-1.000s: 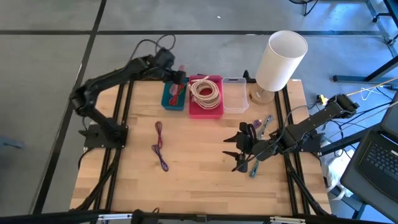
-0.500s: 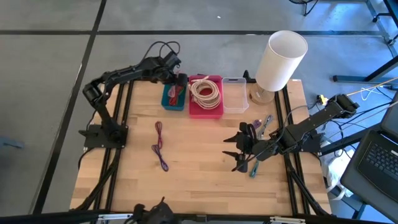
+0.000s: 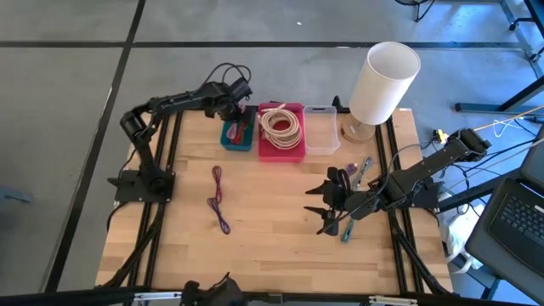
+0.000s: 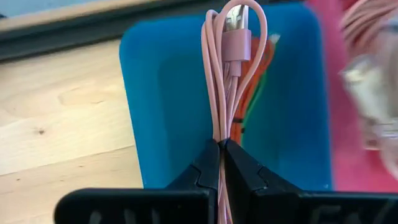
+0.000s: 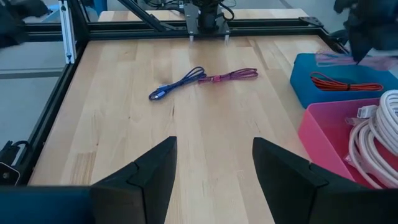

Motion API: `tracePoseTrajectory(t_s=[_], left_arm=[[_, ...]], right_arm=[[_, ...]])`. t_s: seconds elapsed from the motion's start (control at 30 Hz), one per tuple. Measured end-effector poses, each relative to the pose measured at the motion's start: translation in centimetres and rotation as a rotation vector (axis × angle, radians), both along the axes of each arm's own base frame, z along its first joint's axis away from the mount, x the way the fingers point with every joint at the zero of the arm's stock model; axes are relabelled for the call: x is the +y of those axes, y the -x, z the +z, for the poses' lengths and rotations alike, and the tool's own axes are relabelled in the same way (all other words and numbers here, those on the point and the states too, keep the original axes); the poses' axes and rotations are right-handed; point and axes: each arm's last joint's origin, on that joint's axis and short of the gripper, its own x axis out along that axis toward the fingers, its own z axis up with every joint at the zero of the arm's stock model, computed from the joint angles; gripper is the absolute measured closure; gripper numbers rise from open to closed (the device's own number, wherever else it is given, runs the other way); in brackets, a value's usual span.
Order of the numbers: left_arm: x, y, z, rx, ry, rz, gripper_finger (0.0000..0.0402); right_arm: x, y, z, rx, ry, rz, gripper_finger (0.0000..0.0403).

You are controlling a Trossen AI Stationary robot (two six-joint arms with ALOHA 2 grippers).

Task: Pick & Place USB Port
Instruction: Put the pink charger cable into the blue bin

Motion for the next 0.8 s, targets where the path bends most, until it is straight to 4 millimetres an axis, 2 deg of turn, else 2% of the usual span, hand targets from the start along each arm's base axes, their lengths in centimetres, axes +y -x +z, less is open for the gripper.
tracePoseTrajectory(t_s=[0.37, 0.53, 0.67, 0.8], left_arm=[[1.8, -0.7, -4.9, 0.081, 0.085, 0.007, 0.0398], [2.3, -1.6, -6.8, 0.007, 0.133, 0.0, 0.0398], [2.5, -2.3, -7.0, -0.061, 0.131, -0.018, 0.0398], [2.3, -2.2, -6.6, -0.061, 0.138, -0.023, 0.0379]], right_arm=[[0.0, 0.0, 0.0, 0.001, -0.005, 0.002, 0.019], [0.0, 0.0, 0.0, 0.002, -0.003, 0.003, 0.019], [0.0, 0.0, 0.0, 0.003, -0.002, 0.003, 0.019], [0.0, 0.1, -0.1, 0.014, 0.001, 0.007, 0.019]])
